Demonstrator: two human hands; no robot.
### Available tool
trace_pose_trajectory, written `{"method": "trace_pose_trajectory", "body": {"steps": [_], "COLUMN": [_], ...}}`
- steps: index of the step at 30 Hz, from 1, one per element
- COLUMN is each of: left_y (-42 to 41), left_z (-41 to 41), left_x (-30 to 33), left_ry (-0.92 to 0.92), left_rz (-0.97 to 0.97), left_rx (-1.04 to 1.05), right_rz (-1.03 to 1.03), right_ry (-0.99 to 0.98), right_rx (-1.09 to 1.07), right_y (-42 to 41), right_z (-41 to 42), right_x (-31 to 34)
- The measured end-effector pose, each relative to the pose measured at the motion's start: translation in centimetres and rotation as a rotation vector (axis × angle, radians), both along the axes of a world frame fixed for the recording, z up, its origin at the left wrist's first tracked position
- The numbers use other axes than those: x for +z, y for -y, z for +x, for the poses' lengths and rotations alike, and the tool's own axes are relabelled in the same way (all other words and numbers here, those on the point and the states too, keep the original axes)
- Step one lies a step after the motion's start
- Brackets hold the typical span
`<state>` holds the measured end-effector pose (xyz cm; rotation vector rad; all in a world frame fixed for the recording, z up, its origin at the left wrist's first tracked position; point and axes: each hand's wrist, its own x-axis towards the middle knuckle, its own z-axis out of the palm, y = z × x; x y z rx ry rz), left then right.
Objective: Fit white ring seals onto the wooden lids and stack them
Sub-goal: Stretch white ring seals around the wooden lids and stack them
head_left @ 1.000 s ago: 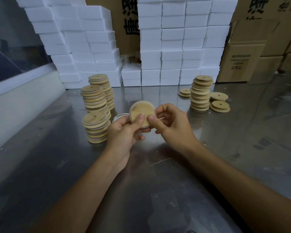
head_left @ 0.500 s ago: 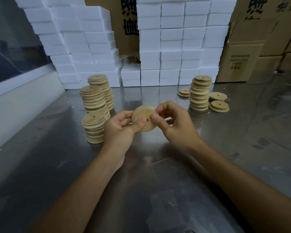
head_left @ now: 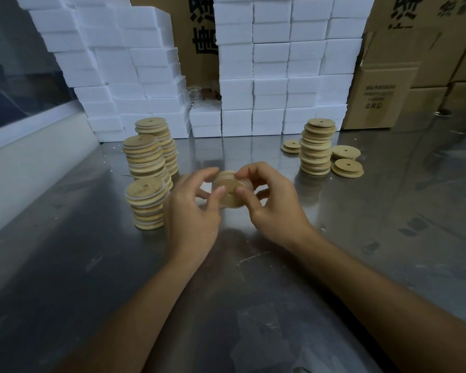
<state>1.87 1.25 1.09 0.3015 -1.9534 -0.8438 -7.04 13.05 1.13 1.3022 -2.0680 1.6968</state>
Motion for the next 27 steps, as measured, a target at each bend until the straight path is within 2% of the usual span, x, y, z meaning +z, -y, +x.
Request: {"method": "trace_pose_trajectory", "body": {"steps": [2, 4, 6, 8, 11, 14, 18, 20, 22, 25, 27], "left_y": [0.5, 0.8, 0.8, 0.7, 0.5, 0.5, 0.1, 0.1, 0.1, -0.1, -0.3], "left_z": [0.2, 0.3, 0.2, 0.1, -0.1, -0.3, -0.5, -0.5, -0.4, -0.2, -0.1], "left_x": [0.0, 0.1, 0.1, 0.3, 0.1, 0.2, 0.7, 0.8, 0.7, 0.3, 0.2], "left_ry": [-0.007, -0.015, -0.007, 0.006, 0.016, 0.003, -0.065, -0.060, -0.030, 0.049, 0.079], "left_rz": [-0.235, -0.339, -0.375, -0.309, -0.082, 0.255, 0.817, 0.972, 0.927, 0.557, 0.428], "left_rx": [0.016, 0.011, 0.007, -0.016, -0.034, -0.045, -0.153, -0.230, -0.255, -0.189, -0.163], "right_rz": [0.036, 0.075, 0.097, 0.101, 0.048, 0.016, -0.042, -0.072, -0.083, -0.037, -0.002], "right_ry": [-0.114, -0.215, -0.285, -0.345, -0.284, -0.077, 0.253, 0.340, 0.335, 0.177, 0.101], "right_rx": [-0.034, -0.065, -0.084, -0.100, -0.067, -0.021, 0.042, 0.076, 0.073, -0.009, -0.043], "right_y": [-0.2, -0.3, -0.3, -0.3, -0.3, -0.1, 0.1, 0.1, 0.1, -0.2, -0.4], "right_z": [-0.2, -0.5, -0.6, -0.6, -0.3, -0.2, -0.4, -0.4, -0.4, -0.7, -0.9], "right_x": [0.0, 0.0, 0.0, 0.0, 0.1, 0.1, 0.1, 0.2, 0.2, 0.4, 0.4]}}
